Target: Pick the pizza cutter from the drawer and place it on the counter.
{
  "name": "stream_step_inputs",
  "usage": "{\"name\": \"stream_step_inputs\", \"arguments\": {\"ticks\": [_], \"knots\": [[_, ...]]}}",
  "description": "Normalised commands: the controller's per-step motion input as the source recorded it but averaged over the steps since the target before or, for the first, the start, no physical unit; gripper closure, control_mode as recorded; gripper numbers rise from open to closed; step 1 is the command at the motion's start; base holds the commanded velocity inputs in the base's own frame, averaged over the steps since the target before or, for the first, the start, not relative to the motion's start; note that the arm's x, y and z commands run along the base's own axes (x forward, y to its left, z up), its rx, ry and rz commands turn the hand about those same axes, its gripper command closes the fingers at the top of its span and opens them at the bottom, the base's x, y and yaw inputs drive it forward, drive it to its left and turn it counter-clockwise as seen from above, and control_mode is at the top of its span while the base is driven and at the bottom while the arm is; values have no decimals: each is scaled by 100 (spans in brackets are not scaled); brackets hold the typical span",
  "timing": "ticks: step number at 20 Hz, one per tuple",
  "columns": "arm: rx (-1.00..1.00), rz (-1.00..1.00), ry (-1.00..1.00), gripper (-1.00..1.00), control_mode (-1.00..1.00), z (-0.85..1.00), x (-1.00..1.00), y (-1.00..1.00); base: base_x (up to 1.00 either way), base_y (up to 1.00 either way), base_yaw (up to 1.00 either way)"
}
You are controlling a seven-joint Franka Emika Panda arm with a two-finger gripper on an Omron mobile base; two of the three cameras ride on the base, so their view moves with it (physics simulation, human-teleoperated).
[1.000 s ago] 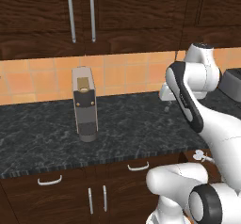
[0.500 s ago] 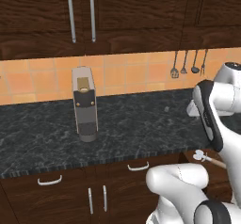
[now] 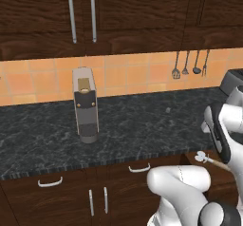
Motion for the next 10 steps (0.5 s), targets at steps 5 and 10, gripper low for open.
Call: {"name": "stream_step_inputs", "arguments": {"ticks": [5,10], "knots": [[0,0,-2,-100,-100,-72,-5,-52,0,0,0],[0,0,0,-100,-100,-48,0,-71,0,0,0]]}}
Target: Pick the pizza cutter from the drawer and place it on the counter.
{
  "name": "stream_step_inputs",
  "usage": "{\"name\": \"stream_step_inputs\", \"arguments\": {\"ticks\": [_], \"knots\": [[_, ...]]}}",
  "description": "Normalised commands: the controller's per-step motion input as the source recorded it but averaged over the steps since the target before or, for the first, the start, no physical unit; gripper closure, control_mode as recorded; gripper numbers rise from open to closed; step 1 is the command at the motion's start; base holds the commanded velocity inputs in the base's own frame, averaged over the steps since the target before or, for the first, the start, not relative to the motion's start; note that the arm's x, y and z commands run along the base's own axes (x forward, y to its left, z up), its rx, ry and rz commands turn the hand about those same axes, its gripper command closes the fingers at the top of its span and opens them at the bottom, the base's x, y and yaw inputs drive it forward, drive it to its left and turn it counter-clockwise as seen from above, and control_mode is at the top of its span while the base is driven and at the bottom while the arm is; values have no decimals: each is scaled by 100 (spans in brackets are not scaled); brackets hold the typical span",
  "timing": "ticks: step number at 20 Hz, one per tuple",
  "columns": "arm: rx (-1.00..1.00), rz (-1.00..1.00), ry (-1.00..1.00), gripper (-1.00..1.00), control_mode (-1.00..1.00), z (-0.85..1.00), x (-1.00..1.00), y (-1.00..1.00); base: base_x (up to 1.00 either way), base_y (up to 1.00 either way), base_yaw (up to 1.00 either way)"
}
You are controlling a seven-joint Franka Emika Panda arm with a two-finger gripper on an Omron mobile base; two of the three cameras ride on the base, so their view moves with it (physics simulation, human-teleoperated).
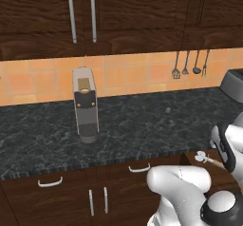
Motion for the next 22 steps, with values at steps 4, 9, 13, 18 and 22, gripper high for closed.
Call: {"name": "stream_step_inputs", "arguments": {"ticks": [4,9,13,18,22], "knots": [[0,0,0,-100,-100,-48,0,-60,0,0,0],[0,0,0,-100,-100,-21,-4,-30,0,0,0],[-3,0,8,-100,-100,-41,-38,-11,0,0,0],[-9,0,8,-100,-100,-49,-51,-11,0,0,0],[-9,0,10,-100,-100,-43,-53,-13,0,0,0]]}}
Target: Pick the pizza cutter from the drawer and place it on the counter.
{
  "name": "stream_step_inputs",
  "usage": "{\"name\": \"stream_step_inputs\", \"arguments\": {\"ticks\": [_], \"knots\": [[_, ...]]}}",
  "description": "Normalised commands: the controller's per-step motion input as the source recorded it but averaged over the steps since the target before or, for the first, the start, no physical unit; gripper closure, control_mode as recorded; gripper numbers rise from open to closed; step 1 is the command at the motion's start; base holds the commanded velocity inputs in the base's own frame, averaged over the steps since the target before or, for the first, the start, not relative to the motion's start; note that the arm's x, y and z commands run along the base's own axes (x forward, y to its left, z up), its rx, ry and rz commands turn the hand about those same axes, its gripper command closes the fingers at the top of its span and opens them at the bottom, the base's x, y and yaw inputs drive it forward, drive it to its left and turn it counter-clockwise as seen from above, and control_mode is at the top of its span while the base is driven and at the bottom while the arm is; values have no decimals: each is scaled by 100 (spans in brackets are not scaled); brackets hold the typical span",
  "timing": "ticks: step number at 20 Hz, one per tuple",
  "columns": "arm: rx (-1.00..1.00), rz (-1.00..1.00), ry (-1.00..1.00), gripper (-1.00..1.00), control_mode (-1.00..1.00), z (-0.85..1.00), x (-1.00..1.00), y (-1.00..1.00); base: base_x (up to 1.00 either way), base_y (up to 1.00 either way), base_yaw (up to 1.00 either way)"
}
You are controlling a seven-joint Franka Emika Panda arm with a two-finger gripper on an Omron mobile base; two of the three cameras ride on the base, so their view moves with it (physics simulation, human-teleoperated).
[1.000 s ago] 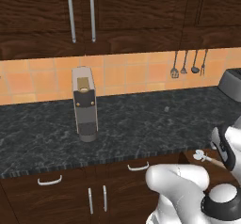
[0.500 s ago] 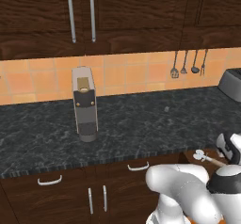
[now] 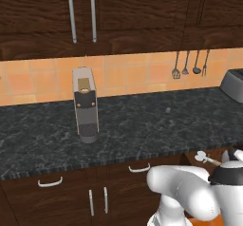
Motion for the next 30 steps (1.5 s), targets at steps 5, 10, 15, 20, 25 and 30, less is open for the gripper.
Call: {"name": "stream_step_inputs", "arguments": {"ticks": [5,10,15,20,25,30], "knots": [[-4,0,4,-100,-100,-14,-34,-14,0,0,0],[-3,0,11,-100,-100,0,-42,-22,0,0,0],[-4,0,15,-100,-100,-2,-72,-41,0,0,0],[0,0,6,-100,-100,-18,-81,-52,0,0,0],[0,0,0,-100,-100,-15,-76,-60,0,0,0],[0,0,0,-100,-100,-4,-42,-36,0,0,0]]}}
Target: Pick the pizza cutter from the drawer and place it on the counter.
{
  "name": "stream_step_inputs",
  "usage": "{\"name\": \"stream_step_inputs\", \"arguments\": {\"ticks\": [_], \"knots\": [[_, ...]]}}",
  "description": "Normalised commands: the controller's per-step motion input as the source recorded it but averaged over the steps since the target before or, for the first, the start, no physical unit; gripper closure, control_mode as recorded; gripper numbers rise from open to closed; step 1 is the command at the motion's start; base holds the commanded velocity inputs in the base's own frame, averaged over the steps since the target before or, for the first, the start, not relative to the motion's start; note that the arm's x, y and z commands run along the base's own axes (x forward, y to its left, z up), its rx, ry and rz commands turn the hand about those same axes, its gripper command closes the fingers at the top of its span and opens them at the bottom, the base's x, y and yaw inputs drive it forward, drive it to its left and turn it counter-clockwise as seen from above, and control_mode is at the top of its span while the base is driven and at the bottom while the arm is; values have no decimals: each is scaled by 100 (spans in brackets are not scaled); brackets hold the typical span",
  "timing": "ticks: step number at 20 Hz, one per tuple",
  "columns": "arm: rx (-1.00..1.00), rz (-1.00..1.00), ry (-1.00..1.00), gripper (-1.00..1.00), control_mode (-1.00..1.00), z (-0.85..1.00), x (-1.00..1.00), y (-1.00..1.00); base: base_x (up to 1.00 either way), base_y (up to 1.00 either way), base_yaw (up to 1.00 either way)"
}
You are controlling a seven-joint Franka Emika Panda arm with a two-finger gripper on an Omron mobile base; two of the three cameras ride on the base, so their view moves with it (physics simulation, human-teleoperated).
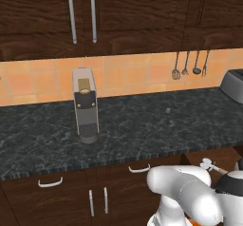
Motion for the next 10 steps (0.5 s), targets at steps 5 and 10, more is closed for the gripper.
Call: {"name": "stream_step_inputs", "arguments": {"ticks": [5,10], "knots": [[4,5,-9,-100,-100,7,30,0,0,0,0],[11,26,-14,-100,-100,26,72,9,0,0,0]]}}
